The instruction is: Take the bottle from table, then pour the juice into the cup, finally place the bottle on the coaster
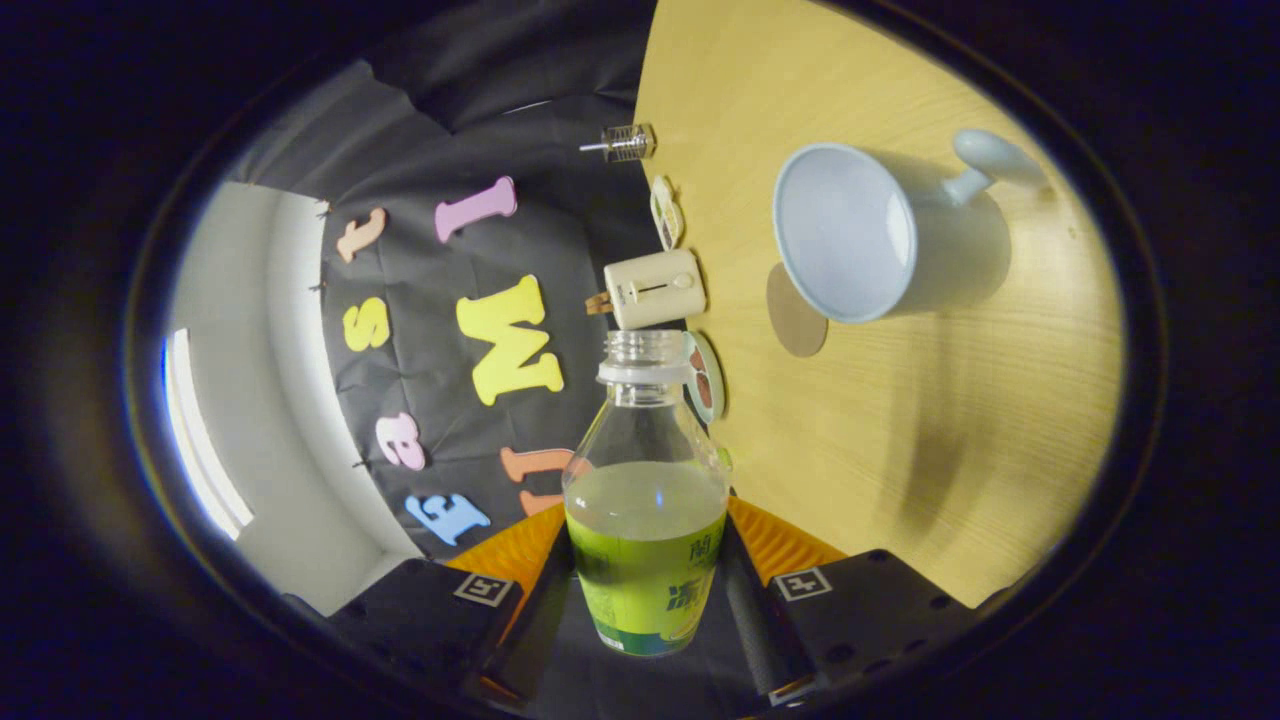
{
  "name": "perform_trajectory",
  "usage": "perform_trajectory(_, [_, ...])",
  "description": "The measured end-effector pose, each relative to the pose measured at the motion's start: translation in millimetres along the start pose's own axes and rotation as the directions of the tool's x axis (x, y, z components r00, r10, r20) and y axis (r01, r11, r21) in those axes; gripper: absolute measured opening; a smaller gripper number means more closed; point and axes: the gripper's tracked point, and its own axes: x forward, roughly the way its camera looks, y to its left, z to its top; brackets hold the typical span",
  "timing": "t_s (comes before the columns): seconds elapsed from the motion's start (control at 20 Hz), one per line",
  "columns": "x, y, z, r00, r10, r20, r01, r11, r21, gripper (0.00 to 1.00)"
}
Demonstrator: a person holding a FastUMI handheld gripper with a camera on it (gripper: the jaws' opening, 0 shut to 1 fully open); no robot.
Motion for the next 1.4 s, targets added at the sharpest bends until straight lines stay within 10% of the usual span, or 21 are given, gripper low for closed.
perform_trajectory(1.4, [-21,45,1,0.997,0.072,-0.028,-0.064,0.974,0.219,0.79])
